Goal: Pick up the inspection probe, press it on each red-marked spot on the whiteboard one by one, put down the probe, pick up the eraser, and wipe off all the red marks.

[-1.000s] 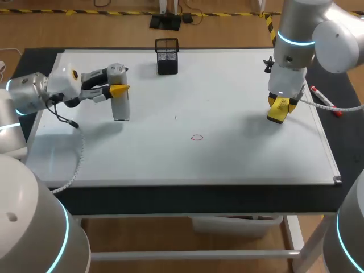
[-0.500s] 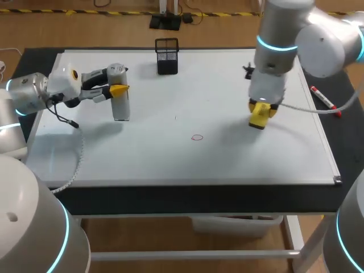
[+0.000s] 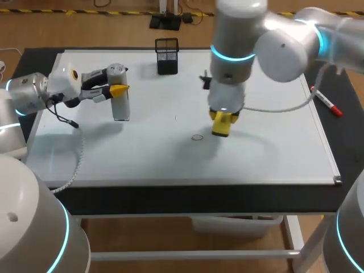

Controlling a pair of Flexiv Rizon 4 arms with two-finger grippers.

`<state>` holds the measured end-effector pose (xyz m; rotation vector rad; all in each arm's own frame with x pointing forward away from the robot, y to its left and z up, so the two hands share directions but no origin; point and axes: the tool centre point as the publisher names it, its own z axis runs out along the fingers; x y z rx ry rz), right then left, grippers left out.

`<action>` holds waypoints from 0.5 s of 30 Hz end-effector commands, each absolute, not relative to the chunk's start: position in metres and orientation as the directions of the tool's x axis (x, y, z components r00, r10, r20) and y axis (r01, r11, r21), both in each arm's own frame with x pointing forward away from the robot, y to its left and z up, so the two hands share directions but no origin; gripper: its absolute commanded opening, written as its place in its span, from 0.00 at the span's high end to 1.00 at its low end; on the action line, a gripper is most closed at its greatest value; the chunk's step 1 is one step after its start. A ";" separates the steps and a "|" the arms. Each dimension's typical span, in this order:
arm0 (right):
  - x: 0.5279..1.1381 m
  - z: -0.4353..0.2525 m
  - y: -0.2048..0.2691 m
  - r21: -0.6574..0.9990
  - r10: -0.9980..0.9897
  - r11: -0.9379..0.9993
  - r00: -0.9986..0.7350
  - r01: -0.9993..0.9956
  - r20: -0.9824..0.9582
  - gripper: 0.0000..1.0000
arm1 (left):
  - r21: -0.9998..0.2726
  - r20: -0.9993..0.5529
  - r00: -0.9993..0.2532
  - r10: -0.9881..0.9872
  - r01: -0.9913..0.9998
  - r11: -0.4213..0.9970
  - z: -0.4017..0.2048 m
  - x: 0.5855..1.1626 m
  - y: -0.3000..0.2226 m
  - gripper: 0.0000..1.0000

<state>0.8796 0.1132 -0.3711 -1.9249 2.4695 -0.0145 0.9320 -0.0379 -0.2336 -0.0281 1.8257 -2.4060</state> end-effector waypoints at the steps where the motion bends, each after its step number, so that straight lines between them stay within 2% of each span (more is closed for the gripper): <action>1: 0.877 -0.374 0.145 -0.004 -0.966 0.239 -0.238 -0.971 0.099 1.00 | -0.960 -0.060 -0.992 -0.109 0.087 -0.265 -0.233 0.932 -0.038 1.00; 15: 0.859 -0.397 0.213 0.080 -0.991 0.125 -0.120 -0.989 0.065 1.00 | -0.960 -0.060 -0.992 -0.109 0.087 -0.265 -0.233 0.932 -0.038 1.00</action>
